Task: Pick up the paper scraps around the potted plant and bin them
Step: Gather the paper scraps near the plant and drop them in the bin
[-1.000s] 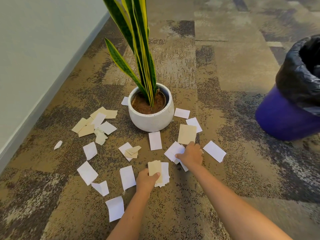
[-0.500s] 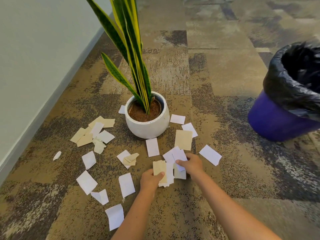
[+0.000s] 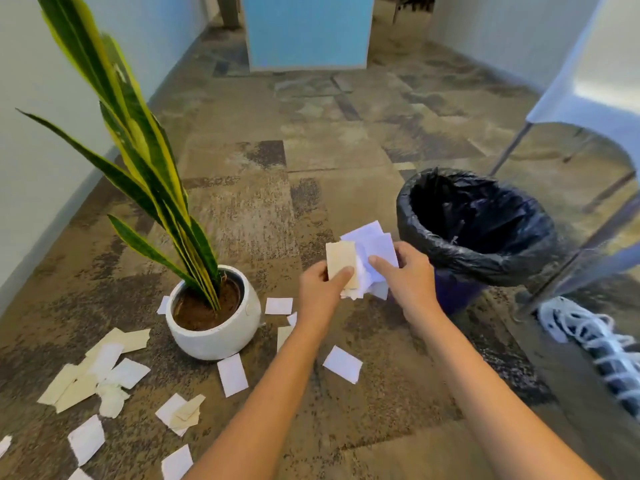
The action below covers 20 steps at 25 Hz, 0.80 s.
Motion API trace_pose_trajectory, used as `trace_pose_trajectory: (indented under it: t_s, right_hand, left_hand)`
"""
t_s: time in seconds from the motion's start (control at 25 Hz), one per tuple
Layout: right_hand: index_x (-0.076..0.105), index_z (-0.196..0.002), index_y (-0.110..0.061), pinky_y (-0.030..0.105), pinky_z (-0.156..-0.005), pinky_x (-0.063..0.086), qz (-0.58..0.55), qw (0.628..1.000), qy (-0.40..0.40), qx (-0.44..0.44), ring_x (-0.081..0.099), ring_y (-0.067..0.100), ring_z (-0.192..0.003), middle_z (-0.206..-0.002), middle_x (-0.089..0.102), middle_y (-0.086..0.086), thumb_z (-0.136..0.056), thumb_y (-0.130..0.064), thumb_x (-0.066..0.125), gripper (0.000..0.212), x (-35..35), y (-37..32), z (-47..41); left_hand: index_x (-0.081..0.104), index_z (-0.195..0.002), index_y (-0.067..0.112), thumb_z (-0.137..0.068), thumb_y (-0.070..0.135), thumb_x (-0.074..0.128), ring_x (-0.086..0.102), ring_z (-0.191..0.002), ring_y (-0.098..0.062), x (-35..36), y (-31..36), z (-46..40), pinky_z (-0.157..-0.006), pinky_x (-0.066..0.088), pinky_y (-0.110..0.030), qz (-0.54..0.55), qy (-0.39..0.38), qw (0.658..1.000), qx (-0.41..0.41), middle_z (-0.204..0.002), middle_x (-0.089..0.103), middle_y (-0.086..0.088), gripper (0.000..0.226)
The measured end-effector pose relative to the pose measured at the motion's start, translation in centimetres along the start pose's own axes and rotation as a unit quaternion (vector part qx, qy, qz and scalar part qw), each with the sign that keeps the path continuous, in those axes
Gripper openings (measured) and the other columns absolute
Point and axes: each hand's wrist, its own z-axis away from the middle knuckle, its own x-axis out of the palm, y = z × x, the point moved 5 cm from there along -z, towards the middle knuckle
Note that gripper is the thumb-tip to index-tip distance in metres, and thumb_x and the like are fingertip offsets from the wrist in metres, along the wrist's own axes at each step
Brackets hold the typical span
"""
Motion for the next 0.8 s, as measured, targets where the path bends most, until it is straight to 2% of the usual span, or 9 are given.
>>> trace_pose_trajectory:
  t_s: [0.16, 0.24, 0.32, 0.4, 0.48, 0.56, 0.64, 0.72, 0.8]
  right_hand:
    - [0.068, -0.086, -0.006, 0.039, -0.063, 0.048, 0.032, 0.993, 0.108, -0.024, 0.06, 0.027, -0.073, -0.081, 0.069, 0.009, -0.079, -0.022, 0.071, 0.017, -9.4, -3.1, -6.0]
    - [0.069, -0.087, 0.001, 0.043, -0.068, 0.049, 0.077, 0.987, 0.141, -0.013, 0.062, 0.035, -0.076, -0.084, 0.07, 0.017, -0.077, -0.022, 0.073, 0.025, -13.1, -2.8, -8.2]
    - [0.068, -0.083, 0.003, 0.037, -0.061, 0.042, 0.113, 0.982, 0.154, 0.009, 0.056, 0.032, -0.069, -0.078, 0.067, 0.018, -0.078, -0.021, 0.073, 0.026, -15.7, -1.7, -9.7]
    - [0.067, -0.084, 0.004, 0.033, -0.06, 0.036, 0.145, 0.976, 0.157, 0.032, 0.054, 0.028, -0.07, -0.078, 0.065, 0.018, -0.08, -0.02, 0.071, 0.024, -17.5, -0.4, -10.4]
    - [0.065, -0.089, 0.006, 0.033, -0.061, 0.038, 0.173, 0.973, 0.147, 0.048, 0.058, 0.033, -0.077, -0.088, 0.067, 0.023, -0.083, -0.018, 0.068, 0.025, -18.5, 0.9, -11.1]
    - [0.064, -0.101, 0.006, 0.044, -0.075, 0.052, 0.154, 0.977, 0.124, 0.078, 0.062, 0.038, -0.093, -0.102, 0.067, 0.025, -0.085, -0.016, 0.066, 0.028, -18.6, 1.9, -11.7]
    - [0.06, -0.115, 0.003, 0.05, -0.092, 0.05, 0.109, 0.983, 0.102, 0.105, 0.06, 0.036, -0.107, -0.117, 0.064, 0.021, -0.085, -0.016, 0.068, 0.037, -18.1, 2.3, -12.0]
    - [0.054, -0.127, 0.003, 0.047, -0.1, 0.047, 0.065, 0.987, 0.092, 0.118, 0.057, 0.033, -0.116, -0.125, 0.06, 0.019, -0.085, -0.015, 0.07, 0.049, -17.4, 2.3, -12.1]
    - [0.055, -0.126, 0.001, 0.044, -0.101, 0.047, 0.034, 0.987, 0.094, 0.123, 0.057, 0.031, -0.115, -0.126, 0.06, 0.018, -0.085, -0.013, 0.07, 0.046, -17.0, 2.3, -11.9]
  left_hand:
    - [0.071, -0.094, 0.008, -0.083, 0.022, 0.069, 0.061, -0.072, -0.017, 8.2, 9.8, -2.4, -0.054, 0.04, -0.026, -0.09, -0.034, 0.986, 0.133, -0.083, 0.07, -0.005, 0.019]
    - [0.071, -0.093, 0.006, -0.082, 0.024, 0.069, 0.057, -0.073, -0.017, 12.1, 12.3, -3.4, -0.054, 0.028, -0.024, -0.157, -0.05, 0.972, 0.165, -0.088, 0.073, -0.01, 0.021]
    - [0.071, -0.096, 0.006, -0.082, 0.025, 0.068, 0.063, -0.083, -0.024, 15.3, 12.6, -4.6, -0.058, 0.031, -0.024, -0.195, -0.071, 0.966, 0.153, -0.096, 0.073, -0.013, 0.024]
    - [0.071, -0.099, 0.007, -0.082, 0.02, 0.067, 0.067, -0.093, -0.028, 17.3, 11.8, -6.0, -0.068, 0.045, -0.026, -0.191, -0.082, 0.971, 0.117, -0.099, 0.073, -0.015, 0.022]
    - [0.068, -0.106, 0.006, -0.08, 0.008, 0.063, 0.068, -0.099, -0.033, 18.8, 10.9, -7.2, -0.083, 0.056, -0.039, -0.149, -0.103, 0.981, 0.067, -0.103, 0.072, -0.019, 0.026]
    - [0.052, -0.131, 0.002, -0.082, 0.002, 0.062, 0.059, -0.116, -0.036, 19.9, 9.8, -7.3, -0.093, 0.052, -0.049, -0.095, -0.154, 0.983, 0.011, -0.126, 0.06, -0.024, 0.05]
    - [0.031, -0.146, 0.003, -0.086, 0.007, 0.063, 0.049, -0.128, -0.032, 20.6, 9.0, -6.5, -0.101, 0.047, -0.047, -0.08, -0.197, 0.977, -0.006, -0.146, 0.042, -0.019, 0.068]
    - [0.028, -0.147, 0.006, -0.088, 0.011, 0.062, 0.045, -0.132, -0.028, 20.5, 8.4, -6.3, -0.105, 0.045, -0.045, -0.094, -0.204, 0.974, 0.003, -0.15, 0.038, -0.015, 0.069]
    - [0.038, -0.143, 0.005, -0.089, 0.01, 0.06, 0.053, -0.123, -0.025, 19.5, 7.9, -6.3, -0.102, 0.048, -0.042, -0.08, -0.19, 0.979, 0.003, -0.14, 0.049, -0.014, 0.058]
